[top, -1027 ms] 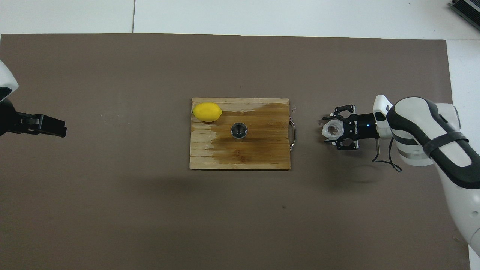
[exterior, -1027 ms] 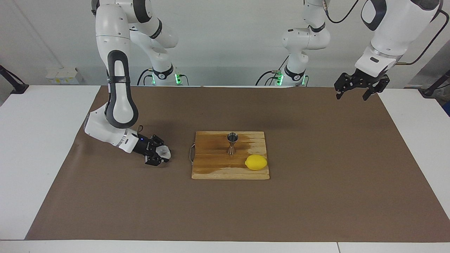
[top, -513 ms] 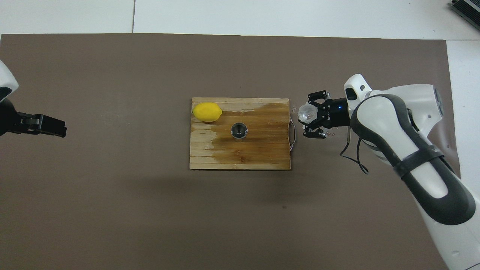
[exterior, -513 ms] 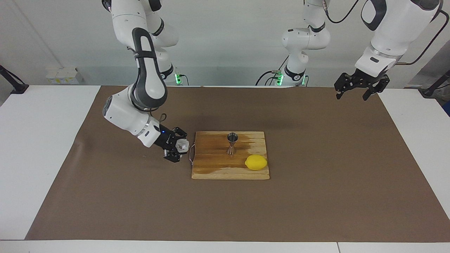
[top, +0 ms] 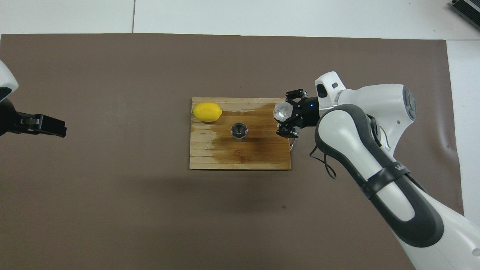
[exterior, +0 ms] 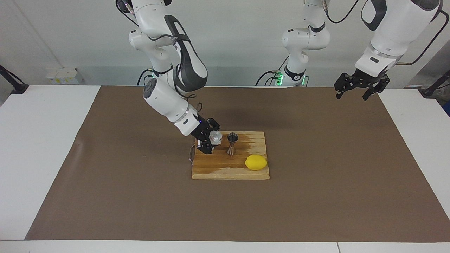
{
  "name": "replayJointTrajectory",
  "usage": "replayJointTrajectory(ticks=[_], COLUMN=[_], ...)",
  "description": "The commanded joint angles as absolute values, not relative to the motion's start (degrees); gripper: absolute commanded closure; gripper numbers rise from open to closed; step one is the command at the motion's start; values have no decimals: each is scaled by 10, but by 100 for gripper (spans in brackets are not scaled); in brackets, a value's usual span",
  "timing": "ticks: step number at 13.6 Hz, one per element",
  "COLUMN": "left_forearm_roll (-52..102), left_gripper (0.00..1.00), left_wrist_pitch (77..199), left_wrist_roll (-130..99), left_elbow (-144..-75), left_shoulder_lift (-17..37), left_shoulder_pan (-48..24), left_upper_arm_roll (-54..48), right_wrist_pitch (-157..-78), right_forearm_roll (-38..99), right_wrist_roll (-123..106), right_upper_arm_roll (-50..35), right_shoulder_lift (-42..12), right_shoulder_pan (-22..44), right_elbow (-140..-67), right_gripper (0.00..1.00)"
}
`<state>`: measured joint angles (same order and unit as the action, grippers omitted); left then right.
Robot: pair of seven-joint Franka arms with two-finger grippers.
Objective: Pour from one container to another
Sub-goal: 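Lift the white cup with the right gripper over the metal cup, then tilt the white cup with the right gripper above the metal cup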
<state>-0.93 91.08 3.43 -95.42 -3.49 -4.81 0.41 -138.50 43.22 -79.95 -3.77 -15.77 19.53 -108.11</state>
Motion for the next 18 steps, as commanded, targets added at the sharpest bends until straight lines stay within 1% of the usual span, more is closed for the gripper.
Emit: replayJointTrajectory(ticks=[1, 3, 4, 6, 9, 14, 18], left_forearm_roll=[-19, -19, -19, -19, -19, -19, -19], left_gripper=[0, 0, 0, 0, 0, 0, 0], left_wrist_pitch=[904, 904, 904, 904, 904, 903, 904], left_wrist_roll=[40, 40, 40, 40, 40, 40, 40], left_elbow=[-955, -955, -955, -955, -955, -955, -955], left_shoulder_lift=[-40, -40, -40, -40, -40, -40, -40], left_shoulder_pan=[-42, -43, -43, -43, -43, -43, -43], left_upper_arm_roll=[1, 1, 1, 1, 1, 1, 1], right_wrist_pitch=[-1388, -1384, -1383, -1378, -1370, -1338, -1333], right_forearm_roll=[339, 259, 226, 153, 82, 18, -6], right_wrist_roll=[-736, -702, -692, -665, -657, -637, -630], right_upper_arm_roll=[-37, -38, -38, -38, -38, -38, -38], right_shoulder_lift=[-159, -158, -158, -154, -151, -138, -134], right_shoulder_pan=[214, 221, 237, 248, 261, 262, 272], right_elbow=[-1061, -1056, -1056, -1056, -1058, -1057, -1058], right_gripper=[100, 100, 100, 100, 100, 100, 100])
